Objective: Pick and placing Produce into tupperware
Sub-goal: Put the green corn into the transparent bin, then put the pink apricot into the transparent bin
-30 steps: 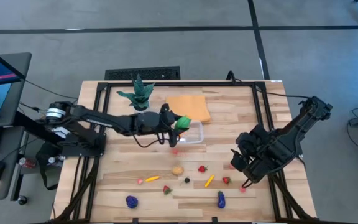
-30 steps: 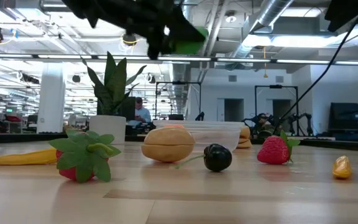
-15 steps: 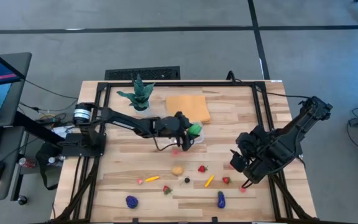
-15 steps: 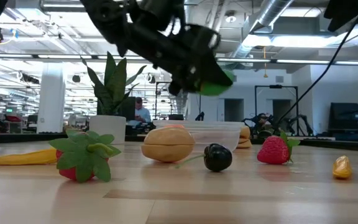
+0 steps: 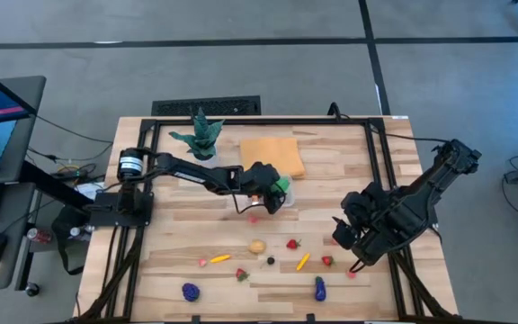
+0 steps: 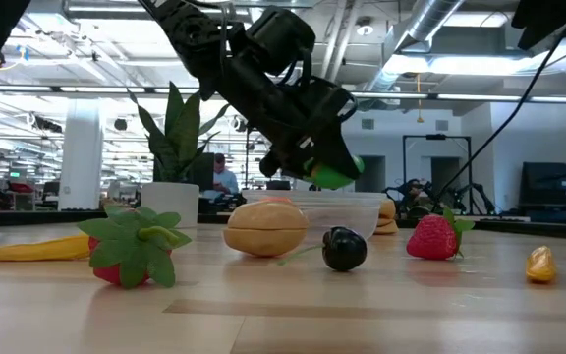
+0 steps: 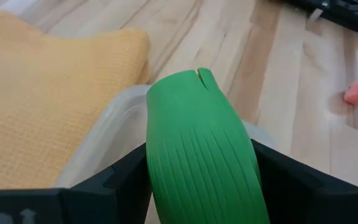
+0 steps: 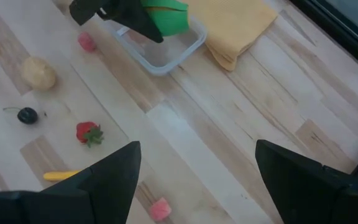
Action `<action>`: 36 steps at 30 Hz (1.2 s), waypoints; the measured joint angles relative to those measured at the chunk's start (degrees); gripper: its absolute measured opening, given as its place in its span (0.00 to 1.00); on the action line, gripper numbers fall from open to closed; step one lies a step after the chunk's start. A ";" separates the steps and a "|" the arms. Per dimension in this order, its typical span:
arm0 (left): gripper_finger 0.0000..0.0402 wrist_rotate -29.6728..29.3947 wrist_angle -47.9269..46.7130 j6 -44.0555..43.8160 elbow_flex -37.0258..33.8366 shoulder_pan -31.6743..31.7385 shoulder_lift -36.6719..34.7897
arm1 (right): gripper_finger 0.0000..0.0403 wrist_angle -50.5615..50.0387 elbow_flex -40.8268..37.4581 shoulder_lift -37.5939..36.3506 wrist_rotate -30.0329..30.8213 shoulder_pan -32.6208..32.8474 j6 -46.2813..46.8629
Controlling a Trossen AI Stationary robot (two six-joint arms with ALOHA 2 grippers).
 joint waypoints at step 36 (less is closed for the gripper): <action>0.71 23.73 -14.66 14.24 12.38 0.32 -11.38 | 0.77 -3.49 -2.88 -0.04 0.98 21.91 27.49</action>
